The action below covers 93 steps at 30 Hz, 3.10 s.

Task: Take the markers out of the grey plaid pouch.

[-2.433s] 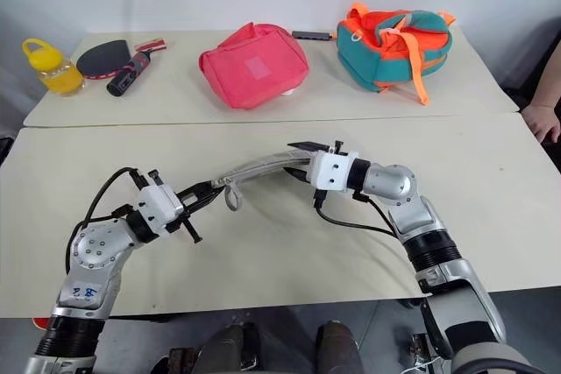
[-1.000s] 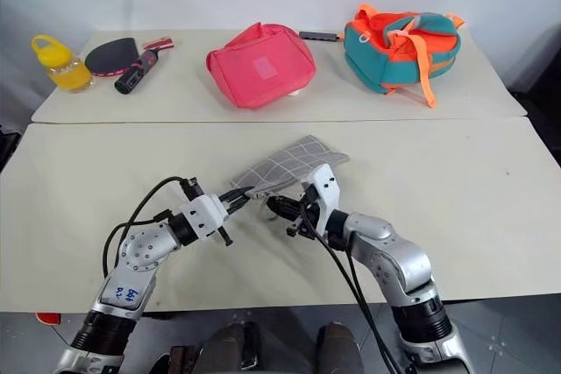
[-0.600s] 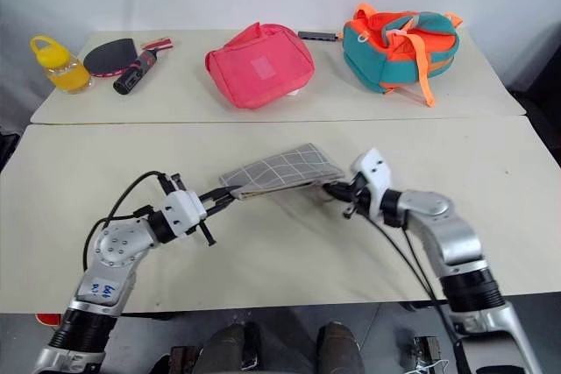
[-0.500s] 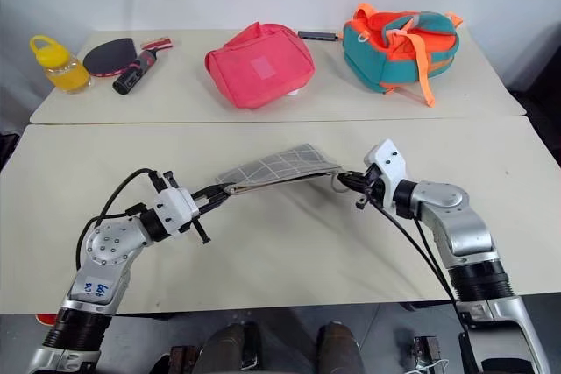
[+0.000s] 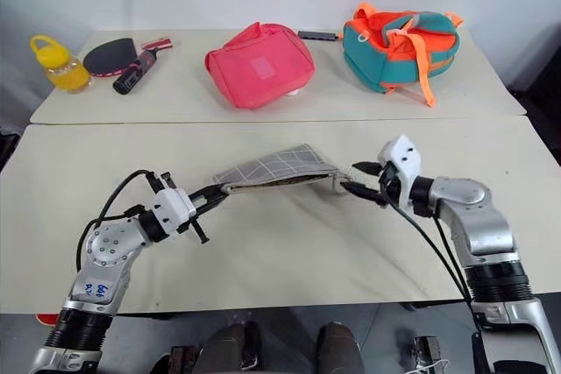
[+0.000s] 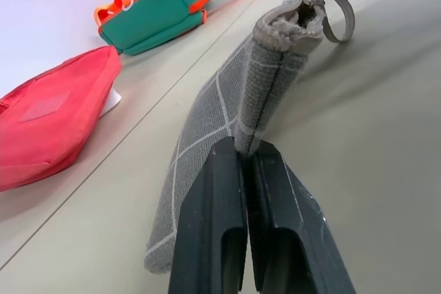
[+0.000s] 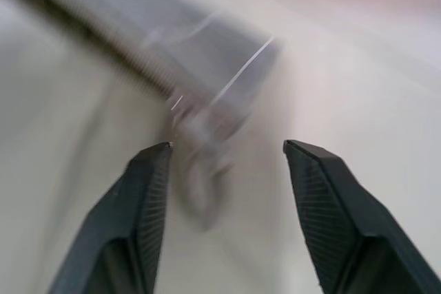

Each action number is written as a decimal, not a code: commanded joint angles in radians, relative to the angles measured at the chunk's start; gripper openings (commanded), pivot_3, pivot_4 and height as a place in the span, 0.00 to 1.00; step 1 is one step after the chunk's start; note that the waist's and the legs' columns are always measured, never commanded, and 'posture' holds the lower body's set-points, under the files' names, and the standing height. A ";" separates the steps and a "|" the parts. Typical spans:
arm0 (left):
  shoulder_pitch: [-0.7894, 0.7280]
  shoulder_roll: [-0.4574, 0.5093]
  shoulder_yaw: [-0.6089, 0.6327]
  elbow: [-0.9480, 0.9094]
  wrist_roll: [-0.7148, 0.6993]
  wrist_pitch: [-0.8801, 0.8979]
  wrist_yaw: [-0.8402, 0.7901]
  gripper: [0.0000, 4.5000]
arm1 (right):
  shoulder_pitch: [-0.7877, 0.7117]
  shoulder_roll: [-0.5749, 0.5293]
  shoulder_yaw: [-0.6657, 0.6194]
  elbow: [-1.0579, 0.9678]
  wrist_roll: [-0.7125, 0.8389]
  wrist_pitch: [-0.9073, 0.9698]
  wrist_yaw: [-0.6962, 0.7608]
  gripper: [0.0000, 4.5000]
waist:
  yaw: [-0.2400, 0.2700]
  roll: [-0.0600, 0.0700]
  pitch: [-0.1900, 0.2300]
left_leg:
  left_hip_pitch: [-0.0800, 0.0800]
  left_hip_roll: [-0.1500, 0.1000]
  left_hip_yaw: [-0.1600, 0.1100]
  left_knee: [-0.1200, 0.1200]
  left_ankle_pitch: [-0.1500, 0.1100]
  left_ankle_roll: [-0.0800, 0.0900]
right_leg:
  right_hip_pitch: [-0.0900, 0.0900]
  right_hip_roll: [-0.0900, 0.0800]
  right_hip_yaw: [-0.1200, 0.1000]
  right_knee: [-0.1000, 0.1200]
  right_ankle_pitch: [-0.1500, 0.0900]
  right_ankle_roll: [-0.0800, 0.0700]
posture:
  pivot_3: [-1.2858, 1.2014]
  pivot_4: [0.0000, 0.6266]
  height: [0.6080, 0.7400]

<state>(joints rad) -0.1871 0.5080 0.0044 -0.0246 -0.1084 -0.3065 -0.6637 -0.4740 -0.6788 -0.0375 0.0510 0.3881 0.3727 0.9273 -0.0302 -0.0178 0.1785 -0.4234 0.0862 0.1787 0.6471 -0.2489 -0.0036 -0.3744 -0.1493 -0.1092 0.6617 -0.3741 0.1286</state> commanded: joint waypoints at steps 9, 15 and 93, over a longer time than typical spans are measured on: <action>-0.032 -0.033 0.033 0.005 -0.046 0.000 0.009 0.00 | -0.019 0.169 0.097 -0.306 -0.009 -0.062 -0.091 0.12 | 0.004 0.000 0.000 | 0.000 0.000 0.000 0.000 -0.001 0.000 | 0.000 0.000 0.000 0.000 0.000 0.000 | 0.52 0.24 1.00; -0.015 -0.038 0.033 -0.007 -0.043 0.000 0.014 0.00 | 0.039 0.181 0.220 -0.282 -0.171 -0.213 -0.100 0.01 | 0.002 0.000 0.000 | 0.000 0.000 0.000 0.000 -0.001 0.000 | 0.000 0.000 0.000 0.000 0.000 0.000 | 0.52 0.24 1.00; -0.017 -0.221 -0.064 -0.228 -0.367 0.599 0.002 0.00 | -0.337 0.004 0.479 -0.016 -0.602 -0.266 0.239 0.33 | 0.000 0.000 0.000 | 0.000 0.000 0.000 0.001 0.000 -0.001 | 0.000 0.000 0.001 0.000 0.000 0.000 | 0.52 0.24 1.00</action>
<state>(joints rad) -0.1916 0.2896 -0.0586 -0.1964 -0.4678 0.2959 -0.6574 -0.8055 -0.6830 0.4414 0.0338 -0.1982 0.1317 1.1844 -0.0303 -0.0176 0.1787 -0.4230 0.0864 0.1792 0.6485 -0.2492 -0.0043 -0.3741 -0.1488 -0.1081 0.6617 -0.3741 0.1287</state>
